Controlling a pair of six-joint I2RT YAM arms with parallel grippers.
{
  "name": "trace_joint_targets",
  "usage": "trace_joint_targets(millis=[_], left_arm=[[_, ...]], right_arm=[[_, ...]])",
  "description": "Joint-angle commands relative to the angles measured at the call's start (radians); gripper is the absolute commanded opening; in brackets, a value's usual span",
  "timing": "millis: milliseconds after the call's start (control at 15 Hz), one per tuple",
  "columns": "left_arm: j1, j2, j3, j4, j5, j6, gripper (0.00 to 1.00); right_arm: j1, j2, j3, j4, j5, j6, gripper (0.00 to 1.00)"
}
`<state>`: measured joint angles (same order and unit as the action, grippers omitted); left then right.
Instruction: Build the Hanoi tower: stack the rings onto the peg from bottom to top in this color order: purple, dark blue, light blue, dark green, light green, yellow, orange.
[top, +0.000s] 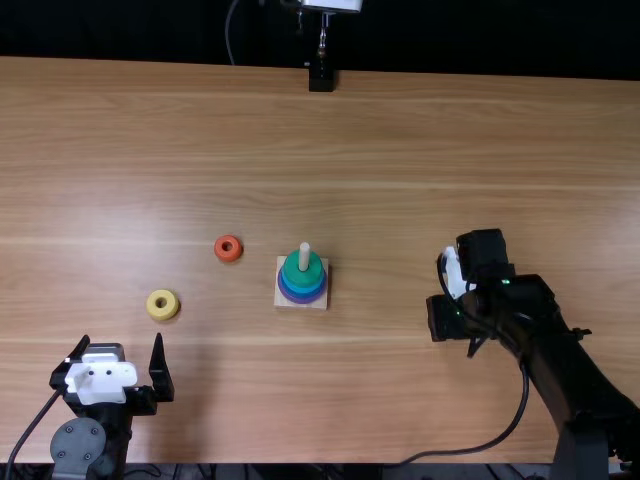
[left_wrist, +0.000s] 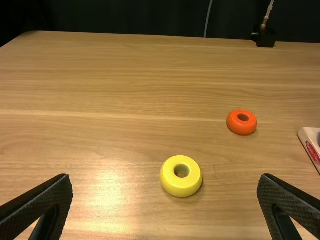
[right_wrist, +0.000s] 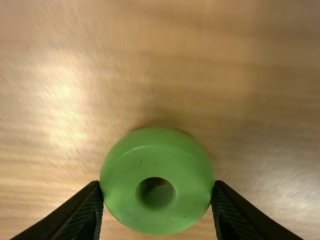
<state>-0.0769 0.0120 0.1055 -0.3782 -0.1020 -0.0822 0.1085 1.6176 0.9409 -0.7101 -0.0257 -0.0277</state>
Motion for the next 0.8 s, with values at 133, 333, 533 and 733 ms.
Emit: trace_joint_targets(millis=[133, 333, 533, 733], left_arm=[[0.0, -0.012, -0.105, -0.086, -0.008, -0.001, 1.0], [0.0, -0.012, -0.105, -0.084, -0.008, -0.001, 1.0], [0.0, -0.012, -0.105, -0.086, -0.008, -0.001, 1.0], [0.0, -0.012, -0.105, -0.086, -0.008, -0.001, 1.0]], right_arm=[[0.033, -0.005, 0.142, -0.025, -0.002, 0.004, 0.0], [0.109, -0.005, 0.318, -0.243, 0.0, -0.004, 0.0], [0.195, 0.001, 0.535, -0.473, 0.0, -0.007, 0.0], [0.287, 0.011, 0.751, -0.578, -0.002, -0.005, 0.0]])
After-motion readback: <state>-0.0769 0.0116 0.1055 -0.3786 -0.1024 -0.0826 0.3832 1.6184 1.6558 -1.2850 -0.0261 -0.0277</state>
